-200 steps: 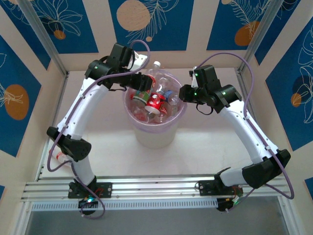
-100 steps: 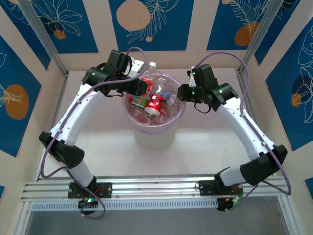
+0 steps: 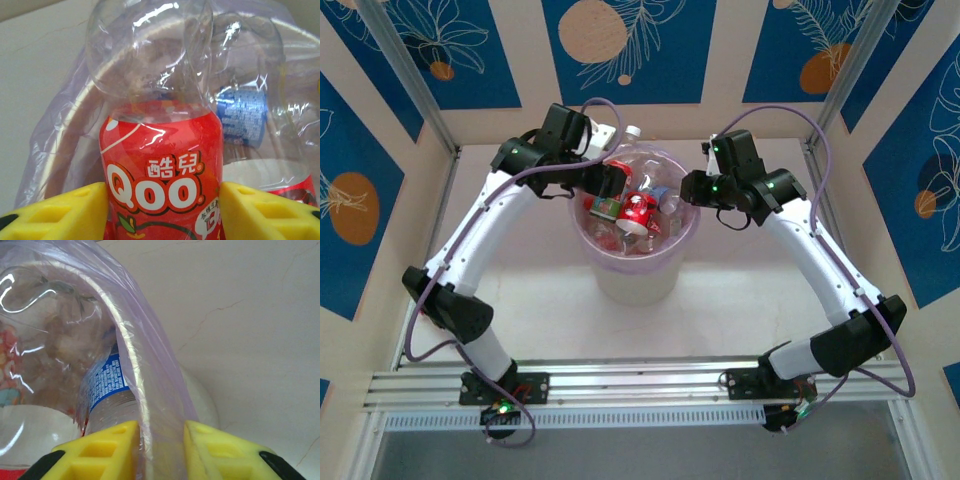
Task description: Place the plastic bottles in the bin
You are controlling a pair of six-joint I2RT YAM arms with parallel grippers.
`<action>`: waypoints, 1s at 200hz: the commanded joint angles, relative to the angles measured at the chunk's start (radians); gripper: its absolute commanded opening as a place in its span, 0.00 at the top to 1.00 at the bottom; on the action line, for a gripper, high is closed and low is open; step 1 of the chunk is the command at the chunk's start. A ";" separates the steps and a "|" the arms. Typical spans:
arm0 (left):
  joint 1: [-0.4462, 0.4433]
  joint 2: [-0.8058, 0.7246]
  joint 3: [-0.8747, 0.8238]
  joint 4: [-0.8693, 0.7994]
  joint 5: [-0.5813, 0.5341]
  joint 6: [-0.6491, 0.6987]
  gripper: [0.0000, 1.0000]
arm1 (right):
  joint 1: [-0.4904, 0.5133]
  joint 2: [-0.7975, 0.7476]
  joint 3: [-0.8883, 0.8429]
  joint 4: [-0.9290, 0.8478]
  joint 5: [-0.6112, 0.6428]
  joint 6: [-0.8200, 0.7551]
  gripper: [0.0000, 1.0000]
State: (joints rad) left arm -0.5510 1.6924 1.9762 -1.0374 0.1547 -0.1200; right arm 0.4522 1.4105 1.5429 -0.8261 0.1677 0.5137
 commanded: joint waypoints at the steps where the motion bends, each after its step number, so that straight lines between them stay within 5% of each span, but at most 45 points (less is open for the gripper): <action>1: 0.000 0.028 0.027 -0.112 -0.028 0.006 0.32 | 0.004 -0.030 0.042 0.009 -0.005 -0.010 0.65; 113: 0.006 -0.061 0.080 -0.103 -0.110 -0.019 0.00 | 0.000 -0.024 0.051 0.021 -0.013 -0.013 0.57; 153: 0.039 -0.135 0.062 -0.078 -0.167 -0.080 0.00 | 0.000 -0.019 0.049 0.029 -0.020 -0.019 0.56; 186: 0.165 -0.303 -0.147 0.005 -0.213 -0.202 0.00 | -0.006 -0.025 0.043 0.045 -0.023 -0.021 0.52; 200: 0.252 -0.421 -0.331 0.069 -0.207 -0.287 0.00 | -0.010 -0.031 0.032 0.061 -0.027 -0.016 0.41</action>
State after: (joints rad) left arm -0.4141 1.4231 1.8500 -1.0340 -0.0101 -0.2588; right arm 0.4503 1.3972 1.5646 -0.8066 0.1661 0.5018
